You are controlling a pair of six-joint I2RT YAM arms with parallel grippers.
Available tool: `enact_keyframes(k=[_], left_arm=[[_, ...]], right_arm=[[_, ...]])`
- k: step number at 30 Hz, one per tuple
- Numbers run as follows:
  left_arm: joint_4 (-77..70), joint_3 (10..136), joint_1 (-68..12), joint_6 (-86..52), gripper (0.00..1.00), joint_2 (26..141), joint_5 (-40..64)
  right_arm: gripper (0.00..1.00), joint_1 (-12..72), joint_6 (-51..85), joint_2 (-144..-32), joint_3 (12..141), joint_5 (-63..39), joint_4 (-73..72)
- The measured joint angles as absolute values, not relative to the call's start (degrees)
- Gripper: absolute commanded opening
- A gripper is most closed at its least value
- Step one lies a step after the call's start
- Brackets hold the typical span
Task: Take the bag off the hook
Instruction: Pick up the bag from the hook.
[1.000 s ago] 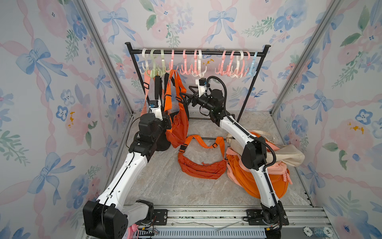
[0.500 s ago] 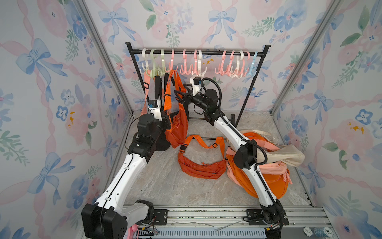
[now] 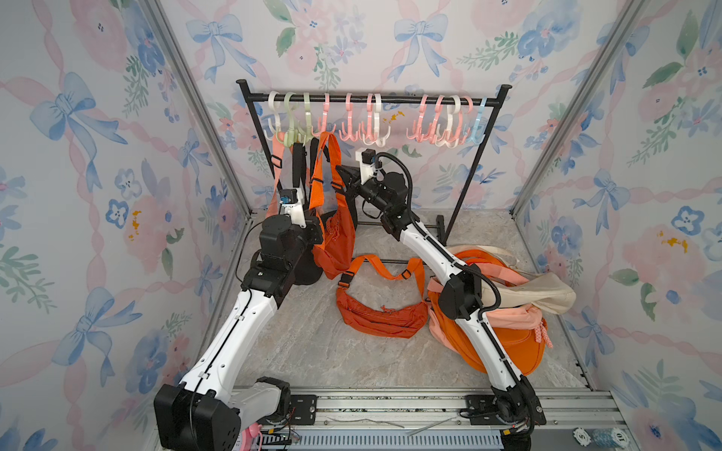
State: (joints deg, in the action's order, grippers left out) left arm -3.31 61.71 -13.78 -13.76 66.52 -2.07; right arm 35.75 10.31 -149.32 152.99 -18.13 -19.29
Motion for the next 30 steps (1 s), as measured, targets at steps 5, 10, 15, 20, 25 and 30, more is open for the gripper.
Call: enact_keyframes(k=[5,10,15,20,25,30], left_arm=[[-3.3,61.7,-13.8,-13.8,0.0,66.5,-2.1],[-3.4,61.7,-13.5,-13.8,0.0,66.6,-2.1],[-3.7,61.7,-12.6,-14.0,0.0,67.1,-2.0],[-3.6,62.2,-11.7,-14.9,0.0,69.0,-1.8],[-3.5,63.9,-11.2,-15.5,0.0,70.2,-1.6],[-3.5,67.0,-11.2,-15.5,0.0,70.8,-1.4]], right_arm=[[0.0,35.7,11.1,-149.3,152.0,-18.1,-20.7],[0.0,35.7,11.7,-148.8,150.5,-18.2,-21.6],[0.0,35.7,13.1,-146.3,147.6,-18.4,-21.6],[0.0,35.7,14.2,-143.5,144.3,-18.5,-21.8],[0.0,35.7,14.7,-142.6,144.0,-18.9,-22.3],[0.0,35.7,15.2,-142.0,143.5,-19.3,-22.7]])
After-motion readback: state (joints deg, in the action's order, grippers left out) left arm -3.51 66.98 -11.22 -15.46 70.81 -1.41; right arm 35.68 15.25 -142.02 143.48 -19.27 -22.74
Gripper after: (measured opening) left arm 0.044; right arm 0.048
